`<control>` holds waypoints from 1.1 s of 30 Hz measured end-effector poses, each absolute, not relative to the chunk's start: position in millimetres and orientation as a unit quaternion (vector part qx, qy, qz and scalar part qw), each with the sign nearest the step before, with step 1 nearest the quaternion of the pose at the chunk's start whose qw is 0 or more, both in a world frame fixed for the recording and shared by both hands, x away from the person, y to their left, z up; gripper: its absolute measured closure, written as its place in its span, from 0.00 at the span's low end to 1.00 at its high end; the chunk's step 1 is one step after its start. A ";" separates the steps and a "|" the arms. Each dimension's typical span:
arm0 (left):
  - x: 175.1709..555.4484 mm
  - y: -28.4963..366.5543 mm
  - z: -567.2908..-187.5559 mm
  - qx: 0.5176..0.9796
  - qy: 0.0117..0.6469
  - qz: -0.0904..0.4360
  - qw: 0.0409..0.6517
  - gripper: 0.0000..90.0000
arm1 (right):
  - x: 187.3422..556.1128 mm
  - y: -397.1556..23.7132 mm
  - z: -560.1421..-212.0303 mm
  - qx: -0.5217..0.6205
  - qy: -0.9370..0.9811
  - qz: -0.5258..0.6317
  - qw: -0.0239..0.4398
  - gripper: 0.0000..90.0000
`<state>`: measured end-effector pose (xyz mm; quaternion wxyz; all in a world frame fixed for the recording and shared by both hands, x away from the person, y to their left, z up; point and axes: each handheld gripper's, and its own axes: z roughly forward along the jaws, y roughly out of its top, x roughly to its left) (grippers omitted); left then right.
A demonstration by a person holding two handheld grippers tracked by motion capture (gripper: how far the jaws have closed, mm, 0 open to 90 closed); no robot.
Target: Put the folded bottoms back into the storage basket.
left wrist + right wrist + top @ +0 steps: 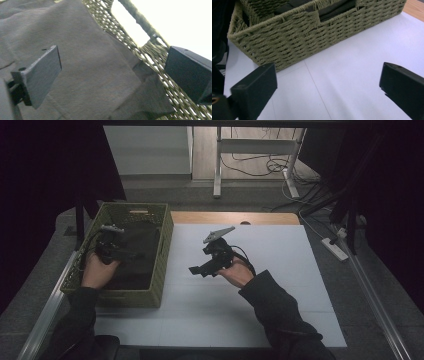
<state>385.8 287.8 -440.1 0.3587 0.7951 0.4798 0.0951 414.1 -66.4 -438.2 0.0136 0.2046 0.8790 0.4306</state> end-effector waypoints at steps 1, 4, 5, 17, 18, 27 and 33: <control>383.8 285.5 -440.7 0.798 0.476 0.096 0.358 0.02 | 413.3 -68.1 -439.2 0.204 0.878 0.432 0.015 0.01; 376.4 279.7 -440.9 0.798 0.468 0.102 0.365 0.00 | 411.8 -73.8 -441.7 0.207 0.875 0.437 0.017 0.01; 373.7 278.0 -440.6 0.798 0.464 0.105 0.370 0.00 | 411.4 -76.1 -442.5 0.208 0.874 0.439 0.019 0.00; 335.4 263.3 -436.4 0.792 0.441 0.106 0.409 0.00 | 403.7 -94.1 -451.4 0.206 0.880 0.424 0.061 0.00; 332.7 262.4 -436.0 0.793 0.439 0.109 0.408 0.00 | 402.4 -94.8 -452.1 0.204 0.881 0.421 0.063 0.00; 300.3 255.6 -437.7 0.794 0.427 0.102 0.421 0.00 | 396.8 -104.4 -458.3 0.200 0.889 0.406 0.071 0.00; 280.0 255.4 -441.5 0.793 0.425 0.103 0.423 0.00 | 393.7 -115.6 -461.8 0.205 0.890 0.399 0.080 0.00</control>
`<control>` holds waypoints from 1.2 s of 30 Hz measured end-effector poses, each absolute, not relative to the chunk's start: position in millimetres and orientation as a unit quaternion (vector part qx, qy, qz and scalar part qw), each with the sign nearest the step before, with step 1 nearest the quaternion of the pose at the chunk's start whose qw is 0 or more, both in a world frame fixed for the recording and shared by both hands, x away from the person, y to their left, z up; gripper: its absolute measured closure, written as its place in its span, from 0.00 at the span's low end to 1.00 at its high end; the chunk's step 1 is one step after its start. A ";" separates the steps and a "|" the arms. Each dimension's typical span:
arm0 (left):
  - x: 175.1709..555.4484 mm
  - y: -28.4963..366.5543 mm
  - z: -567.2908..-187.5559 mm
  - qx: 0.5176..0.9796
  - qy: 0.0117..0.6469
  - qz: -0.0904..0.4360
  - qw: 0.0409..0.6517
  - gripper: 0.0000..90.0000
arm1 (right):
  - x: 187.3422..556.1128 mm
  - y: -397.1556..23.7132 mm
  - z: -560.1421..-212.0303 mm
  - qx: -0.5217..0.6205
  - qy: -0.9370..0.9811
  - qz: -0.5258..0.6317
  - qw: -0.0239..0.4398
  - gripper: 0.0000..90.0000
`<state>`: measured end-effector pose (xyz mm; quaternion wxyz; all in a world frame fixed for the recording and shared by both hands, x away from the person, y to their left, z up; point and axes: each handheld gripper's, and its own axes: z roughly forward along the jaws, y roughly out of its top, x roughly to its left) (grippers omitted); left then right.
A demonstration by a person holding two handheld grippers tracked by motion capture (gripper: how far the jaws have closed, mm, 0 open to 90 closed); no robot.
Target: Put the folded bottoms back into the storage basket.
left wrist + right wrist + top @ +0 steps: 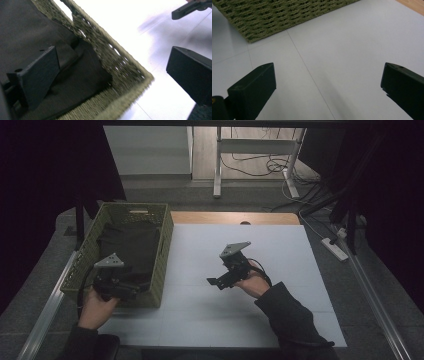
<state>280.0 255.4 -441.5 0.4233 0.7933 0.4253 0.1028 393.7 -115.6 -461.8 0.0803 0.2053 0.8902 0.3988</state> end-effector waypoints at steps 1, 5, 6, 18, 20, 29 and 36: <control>275.9 255.9 -441.8 0.792 0.426 0.103 0.425 0.00 | 393.2 -117.6 -462.4 0.207 0.890 0.399 0.079 0.00; 263.2 257.7 -442.9 0.788 0.427 0.102 0.431 0.00 | 392.2 -123.8 -466.5 0.216 0.888 0.398 0.076 0.00; 259.7 258.1 -443.3 0.787 0.427 0.102 0.433 0.00 | 391.7 -124.6 -467.1 0.217 0.888 0.398 0.074 0.00; 220.9 264.4 -449.4 0.782 0.430 0.130 0.432 0.00 | 379.8 -136.3 -471.3 0.223 0.884 0.406 0.066 0.00; 215.3 265.4 -452.4 0.781 0.434 0.130 0.430 0.01 | 377.5 -139.2 -471.8 0.224 0.884 0.406 0.067 0.00; 196.6 273.2 -467.3 0.777 0.442 0.139 0.426 0.01 | 368.2 -152.9 -475.8 0.234 0.882 0.403 0.073 0.00; 194.5 281.5 -479.9 0.775 0.449 0.143 0.420 0.01 | 356.5 -161.2 -474.2 0.235 0.874 0.415 0.096 0.00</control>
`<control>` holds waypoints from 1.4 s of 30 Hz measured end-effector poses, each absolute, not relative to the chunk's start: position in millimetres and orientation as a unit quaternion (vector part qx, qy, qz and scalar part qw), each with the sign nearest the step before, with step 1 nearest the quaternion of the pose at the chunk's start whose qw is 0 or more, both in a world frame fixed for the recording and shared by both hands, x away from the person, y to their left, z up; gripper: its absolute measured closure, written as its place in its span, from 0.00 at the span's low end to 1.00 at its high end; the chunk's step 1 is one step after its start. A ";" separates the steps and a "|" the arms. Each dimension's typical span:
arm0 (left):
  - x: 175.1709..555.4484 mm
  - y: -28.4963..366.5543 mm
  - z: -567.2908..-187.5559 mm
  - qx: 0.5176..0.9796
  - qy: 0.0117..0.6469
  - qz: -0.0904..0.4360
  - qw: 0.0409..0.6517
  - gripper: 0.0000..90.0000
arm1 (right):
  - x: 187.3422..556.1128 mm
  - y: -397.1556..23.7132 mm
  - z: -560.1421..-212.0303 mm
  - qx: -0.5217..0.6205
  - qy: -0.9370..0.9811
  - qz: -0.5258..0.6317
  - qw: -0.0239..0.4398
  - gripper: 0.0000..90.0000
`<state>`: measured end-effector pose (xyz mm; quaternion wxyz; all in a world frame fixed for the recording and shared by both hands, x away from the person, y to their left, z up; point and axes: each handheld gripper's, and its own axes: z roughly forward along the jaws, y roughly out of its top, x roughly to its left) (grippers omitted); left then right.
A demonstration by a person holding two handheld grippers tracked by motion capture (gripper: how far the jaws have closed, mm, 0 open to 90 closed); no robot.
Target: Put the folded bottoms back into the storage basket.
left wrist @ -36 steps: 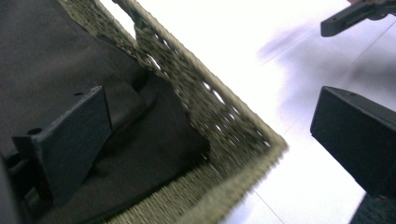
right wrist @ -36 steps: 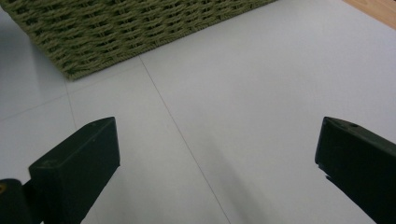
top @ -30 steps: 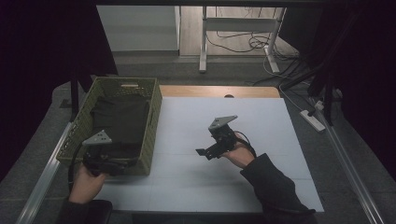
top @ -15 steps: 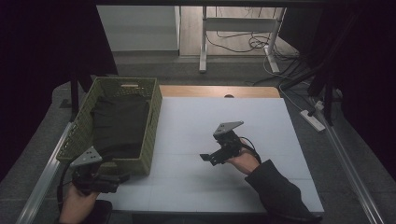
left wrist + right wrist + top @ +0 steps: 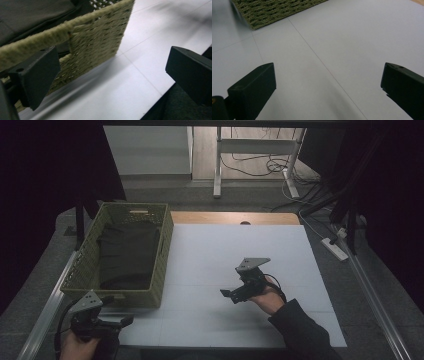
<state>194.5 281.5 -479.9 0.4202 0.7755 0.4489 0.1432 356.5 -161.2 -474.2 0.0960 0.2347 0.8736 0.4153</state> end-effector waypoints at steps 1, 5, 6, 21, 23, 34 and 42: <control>194.8 282.4 -480.8 0.775 0.449 0.144 0.420 0.01 | 354.8 -162.9 -474.3 0.234 0.872 0.418 0.097 0.00; 197.1 284.6 -485.4 0.774 0.451 0.139 0.422 0.00 | 350.3 -169.6 -475.3 0.241 0.871 0.418 0.094 0.00; 197.7 284.5 -486.7 0.776 0.450 0.140 0.419 0.00 | 349.3 -171.6 -476.2 0.244 0.870 0.418 0.092 0.00; 203.8 289.9 -497.6 0.774 0.452 0.152 0.416 0.00 | 331.2 -197.4 -485.0 0.275 0.866 0.407 0.091 0.00; 206.2 289.9 -500.3 0.779 0.457 0.141 0.405 0.00 | 328.1 -199.8 -486.2 0.278 0.867 0.403 0.092 0.00; 206.4 290.2 -500.2 0.779 0.455 0.139 0.408 0.00 | 316.5 -217.7 -489.5 0.297 0.866 0.391 0.095 0.00; 206.8 290.5 -500.5 0.778 0.458 0.136 0.408 0.00 | 310.7 -226.7 -489.6 0.306 0.864 0.388 0.099 0.00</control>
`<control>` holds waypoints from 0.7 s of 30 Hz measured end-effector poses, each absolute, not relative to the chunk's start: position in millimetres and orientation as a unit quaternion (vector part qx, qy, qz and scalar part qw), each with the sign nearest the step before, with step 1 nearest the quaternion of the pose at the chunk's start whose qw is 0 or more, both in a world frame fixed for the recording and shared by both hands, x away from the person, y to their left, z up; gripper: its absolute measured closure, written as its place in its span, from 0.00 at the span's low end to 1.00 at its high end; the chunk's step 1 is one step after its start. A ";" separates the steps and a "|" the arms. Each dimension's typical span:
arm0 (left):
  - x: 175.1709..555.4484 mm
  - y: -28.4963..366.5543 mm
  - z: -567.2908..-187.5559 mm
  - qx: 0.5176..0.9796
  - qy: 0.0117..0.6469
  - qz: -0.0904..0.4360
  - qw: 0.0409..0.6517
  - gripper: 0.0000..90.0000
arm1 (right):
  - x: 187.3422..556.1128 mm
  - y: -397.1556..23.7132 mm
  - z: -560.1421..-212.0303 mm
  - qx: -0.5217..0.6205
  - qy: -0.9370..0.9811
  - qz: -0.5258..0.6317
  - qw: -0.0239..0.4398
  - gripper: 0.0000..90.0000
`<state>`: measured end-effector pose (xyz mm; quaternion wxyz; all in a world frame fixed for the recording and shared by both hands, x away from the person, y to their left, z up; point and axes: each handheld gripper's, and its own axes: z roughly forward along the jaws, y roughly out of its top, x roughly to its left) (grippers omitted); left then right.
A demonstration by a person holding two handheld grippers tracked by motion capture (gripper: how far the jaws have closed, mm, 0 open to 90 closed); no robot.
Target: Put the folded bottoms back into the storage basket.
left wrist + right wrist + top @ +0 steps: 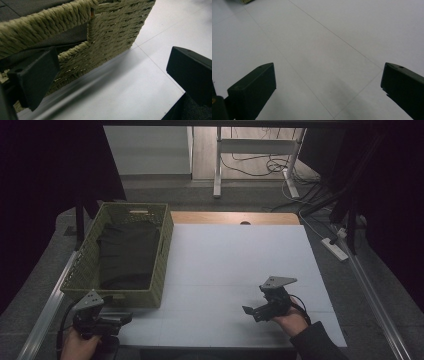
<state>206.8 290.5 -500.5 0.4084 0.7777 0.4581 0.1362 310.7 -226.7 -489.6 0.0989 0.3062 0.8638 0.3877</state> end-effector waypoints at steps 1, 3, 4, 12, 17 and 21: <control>206.9 290.4 -500.6 0.778 0.459 0.136 0.408 0.00 | 310.0 -227.9 -489.3 0.308 0.863 0.388 0.099 0.00; 207.2 290.2 -500.7 0.778 0.458 0.135 0.407 0.00 | 308.9 -230.6 -488.9 0.310 0.862 0.388 0.101 0.00; 207.3 290.1 -500.7 0.779 0.459 0.135 0.406 0.00 | 308.2 -232.3 -488.7 0.312 0.862 0.387 0.101 0.00; 207.8 290.1 -501.0 0.779 0.461 0.134 0.404 0.00 | 303.1 -242.5 -487.7 0.321 0.859 0.385 0.105 0.00; 208.1 289.9 -501.1 0.779 0.462 0.133 0.403 0.00 | 299.5 -249.2 -487.3 0.329 0.856 0.383 0.110 0.00; 208.3 289.4 -501.1 0.780 0.462 0.133 0.401 0.00 | 296.6 -254.5 -486.9 0.335 0.853 0.384 0.111 0.00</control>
